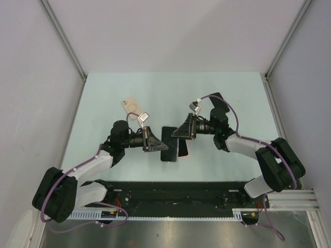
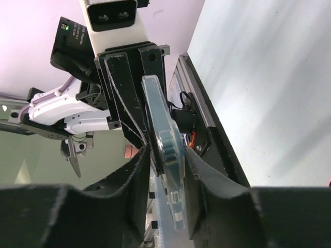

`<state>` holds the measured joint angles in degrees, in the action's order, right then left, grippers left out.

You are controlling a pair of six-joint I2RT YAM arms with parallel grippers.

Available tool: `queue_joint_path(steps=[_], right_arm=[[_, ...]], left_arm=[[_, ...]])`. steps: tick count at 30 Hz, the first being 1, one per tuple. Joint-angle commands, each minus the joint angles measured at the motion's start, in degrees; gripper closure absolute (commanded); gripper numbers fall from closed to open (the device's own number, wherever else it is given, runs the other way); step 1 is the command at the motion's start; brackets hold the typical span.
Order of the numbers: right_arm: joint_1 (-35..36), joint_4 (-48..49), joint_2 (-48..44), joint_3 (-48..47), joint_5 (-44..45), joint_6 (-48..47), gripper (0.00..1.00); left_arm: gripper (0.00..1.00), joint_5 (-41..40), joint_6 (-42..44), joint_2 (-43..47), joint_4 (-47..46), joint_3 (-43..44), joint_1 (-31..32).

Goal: Put the phone into the phone case

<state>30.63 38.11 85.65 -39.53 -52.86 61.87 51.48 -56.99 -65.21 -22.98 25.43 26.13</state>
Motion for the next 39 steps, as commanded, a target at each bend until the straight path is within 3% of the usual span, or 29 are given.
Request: queue_joint_path(steps=[1, 4, 8, 9, 12, 17, 18, 20, 27, 33, 34, 39], right_arm=[[-0.3, 10.7, -3.4, 2.9, -4.3, 6.0, 0.82], [-0.3, 13.9, -2.9, 3.9, -4.4, 8.0, 0.97], [-1.0, 14.8, -3.3, 4.0, -3.8, 8.3, 0.97], [-1.6, 14.9, -3.6, 3.9, -3.9, 8.3, 0.92], [-3.0, 10.4, -5.7, 3.9, -4.5, 4.6, 0.44], [-3.7, -10.5, -12.7, 3.9, -0.3, -8.7, 0.29], [-3.8, -12.5, -14.0, 4.0, 0.1, -11.4, 0.17], [-4.0, -17.9, -17.3, 4.0, 2.0, -14.0, 0.02], [-5.2, -26.8, -23.6, 3.9, 6.1, -18.0, 0.00], [-5.9, -29.7, -26.5, 4.0, 7.0, -19.7, 0.00], [-6.0, -29.8, -26.6, 3.9, 6.8, -19.9, 0.00], [-7.8, -30.0, -27.0, 3.8, 6.2, -20.0, 0.00]], left_arm=[[1.00, -5.9, -6.1, 1.2, -6.9, -0.7, -0.8], [1.00, -4.6, -5.5, 0.2, -6.8, -0.2, -0.8], [1.00, -7.5, -2.6, -0.1, -0.5, 1.3, -0.9], [1.00, -8.2, -1.6, -0.1, 4.5, 2.0, -1.0], [1.00, -10.3, 3.4, -1.1, 12.5, 5.0, -1.6], [1.00, -10.9, 7.3, -6.0, 15.3, 6.5, -4.1], [1.00, -10.8, 8.8, -6.9, 16.0, 6.9, -4.4], [1.00, -11.3, 9.8, -9.7, 16.5, 8.0, -4.7], [1.00, -16.7, 12.3, -19.4, 17.4, 12.8, -4.7], [1.00, -15.6, 10.9, -25.1, 16.6, 14.8, -4.6], [0.98, -15.7, 10.8, -25.3, 16.6, 14.6, -4.6], [0.66, -17.5, 12.3, -23.5, 19.4, 13.5, -4.6]])
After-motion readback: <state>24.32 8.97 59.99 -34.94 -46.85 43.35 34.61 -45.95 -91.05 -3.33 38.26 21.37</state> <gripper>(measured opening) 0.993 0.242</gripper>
